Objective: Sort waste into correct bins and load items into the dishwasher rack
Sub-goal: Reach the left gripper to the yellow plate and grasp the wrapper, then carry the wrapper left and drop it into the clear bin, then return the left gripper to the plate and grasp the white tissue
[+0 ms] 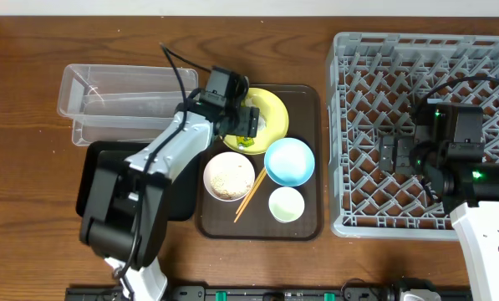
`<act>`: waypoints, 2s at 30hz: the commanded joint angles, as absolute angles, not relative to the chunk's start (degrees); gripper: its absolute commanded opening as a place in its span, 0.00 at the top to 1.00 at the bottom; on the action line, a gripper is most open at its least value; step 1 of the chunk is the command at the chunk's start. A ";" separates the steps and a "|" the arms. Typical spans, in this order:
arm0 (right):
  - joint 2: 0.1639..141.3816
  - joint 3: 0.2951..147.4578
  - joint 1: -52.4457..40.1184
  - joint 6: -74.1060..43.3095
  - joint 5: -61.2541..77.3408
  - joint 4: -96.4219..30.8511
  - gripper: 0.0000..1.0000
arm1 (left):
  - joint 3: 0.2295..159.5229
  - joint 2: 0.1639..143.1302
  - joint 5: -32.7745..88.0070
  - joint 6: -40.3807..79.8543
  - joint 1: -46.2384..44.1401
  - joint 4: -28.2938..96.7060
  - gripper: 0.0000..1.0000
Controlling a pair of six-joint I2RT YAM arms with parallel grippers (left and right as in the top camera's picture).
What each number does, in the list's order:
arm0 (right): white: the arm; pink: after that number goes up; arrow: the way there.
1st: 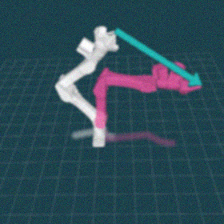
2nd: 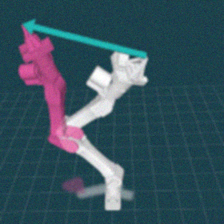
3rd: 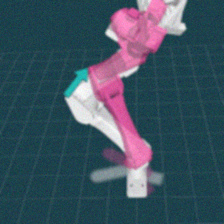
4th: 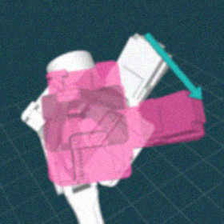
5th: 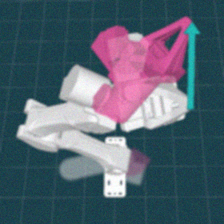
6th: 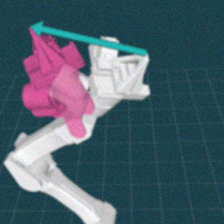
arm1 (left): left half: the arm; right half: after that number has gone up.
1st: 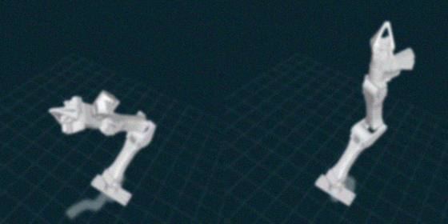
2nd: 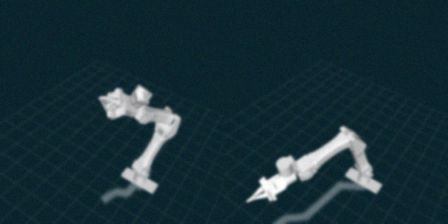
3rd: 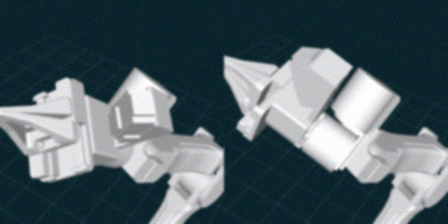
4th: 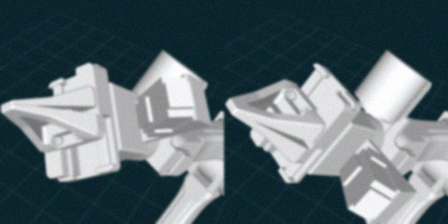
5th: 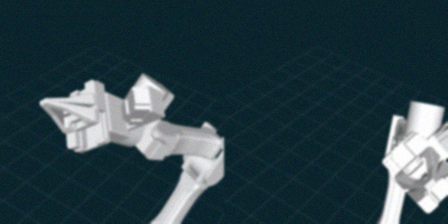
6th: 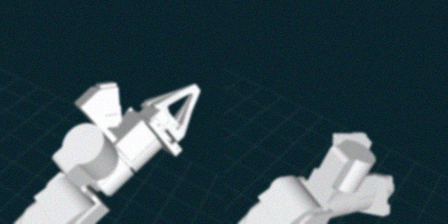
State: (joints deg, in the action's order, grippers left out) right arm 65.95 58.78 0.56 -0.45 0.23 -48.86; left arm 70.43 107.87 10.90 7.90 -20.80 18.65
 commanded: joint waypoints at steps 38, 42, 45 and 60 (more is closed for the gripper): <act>65.87 60.07 0.36 -0.99 0.25 -48.62 0.01 | 71.48 92.90 -6.48 20.71 -3.86 20.21 0.43; 65.87 60.05 0.36 -0.99 0.23 -48.58 0.01 | 71.50 92.53 -0.62 20.69 -5.41 18.44 0.39; 65.87 60.07 0.36 -0.99 0.23 -48.58 0.01 | 71.48 92.62 3.99 20.73 -8.05 17.04 0.39; 65.87 60.05 0.36 -1.02 0.25 -48.60 0.01 | 71.48 108.12 5.82 21.37 -25.54 12.12 0.34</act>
State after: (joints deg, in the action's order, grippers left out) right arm 65.95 58.78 0.56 -0.45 0.23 -48.62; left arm 71.40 105.16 5.69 21.04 -24.03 12.80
